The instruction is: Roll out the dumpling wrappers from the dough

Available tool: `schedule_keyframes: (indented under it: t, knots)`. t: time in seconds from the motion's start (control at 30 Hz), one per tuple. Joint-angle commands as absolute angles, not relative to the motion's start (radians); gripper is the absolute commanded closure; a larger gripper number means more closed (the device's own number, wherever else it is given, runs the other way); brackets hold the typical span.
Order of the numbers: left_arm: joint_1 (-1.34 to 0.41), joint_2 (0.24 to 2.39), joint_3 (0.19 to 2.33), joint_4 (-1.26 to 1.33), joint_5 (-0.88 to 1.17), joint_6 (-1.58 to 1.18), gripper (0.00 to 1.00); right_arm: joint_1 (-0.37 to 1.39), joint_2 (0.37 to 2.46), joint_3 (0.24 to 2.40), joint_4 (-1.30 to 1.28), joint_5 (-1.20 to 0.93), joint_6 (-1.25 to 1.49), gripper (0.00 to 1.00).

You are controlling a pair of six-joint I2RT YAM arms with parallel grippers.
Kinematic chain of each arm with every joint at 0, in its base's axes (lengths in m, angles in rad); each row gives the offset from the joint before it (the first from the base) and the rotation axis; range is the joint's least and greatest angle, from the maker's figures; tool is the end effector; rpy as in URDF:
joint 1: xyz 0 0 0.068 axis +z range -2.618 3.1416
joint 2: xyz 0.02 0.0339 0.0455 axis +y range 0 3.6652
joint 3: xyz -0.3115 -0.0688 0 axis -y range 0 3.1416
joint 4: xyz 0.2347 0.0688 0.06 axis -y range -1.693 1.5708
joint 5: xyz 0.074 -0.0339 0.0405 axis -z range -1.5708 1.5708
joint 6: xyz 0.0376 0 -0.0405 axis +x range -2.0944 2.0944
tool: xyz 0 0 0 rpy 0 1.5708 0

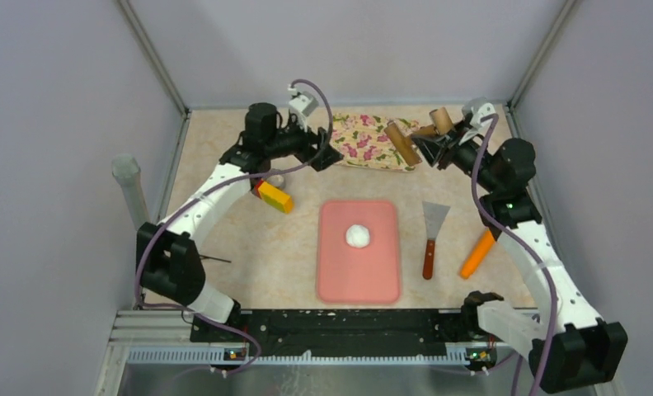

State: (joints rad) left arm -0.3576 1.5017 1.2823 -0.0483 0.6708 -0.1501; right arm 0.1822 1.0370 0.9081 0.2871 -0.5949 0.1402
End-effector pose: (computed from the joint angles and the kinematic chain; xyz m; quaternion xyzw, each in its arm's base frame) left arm 0.3107 -0.1410 0.4044 0.2763 0.7261 -0.3971 0.4885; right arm 0.1986 0.0580 0.4276 -0.2360 0.6157 0.3045 0.6874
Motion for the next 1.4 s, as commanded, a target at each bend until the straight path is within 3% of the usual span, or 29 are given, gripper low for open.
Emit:
schedule_keyframes:
  t: [0.0,0.33,0.5,0.77,1.0,1.37]
  knots:
    - [-0.449,1.615,1.315,-0.270,0.448,0.217,0.01,0.180,0.905,0.888,0.125,-0.467,-0.116,1.00]
    - [-0.618,1.799,1.317,-0.250,0.081,0.436,0.01,0.115,0.829,0.807,0.163,-0.440,-0.129,1.00]
    - [-0.655,1.862,1.332,-0.260,0.019,0.475,0.01,0.114,0.817,0.790,0.165,-0.456,-0.134,1.00]
    - [-0.700,1.960,1.364,-0.267,-0.074,0.489,0.01,0.110,0.810,0.778,0.167,-0.455,-0.142,1.00]
    - [-0.707,2.089,1.505,-0.242,-0.303,0.420,0.01,0.110,0.810,0.769,0.172,-0.456,-0.146,1.00]
    - [-0.706,2.140,1.645,-0.322,-0.285,0.374,0.01,0.110,0.818,0.757,0.176,-0.460,-0.165,1.00]
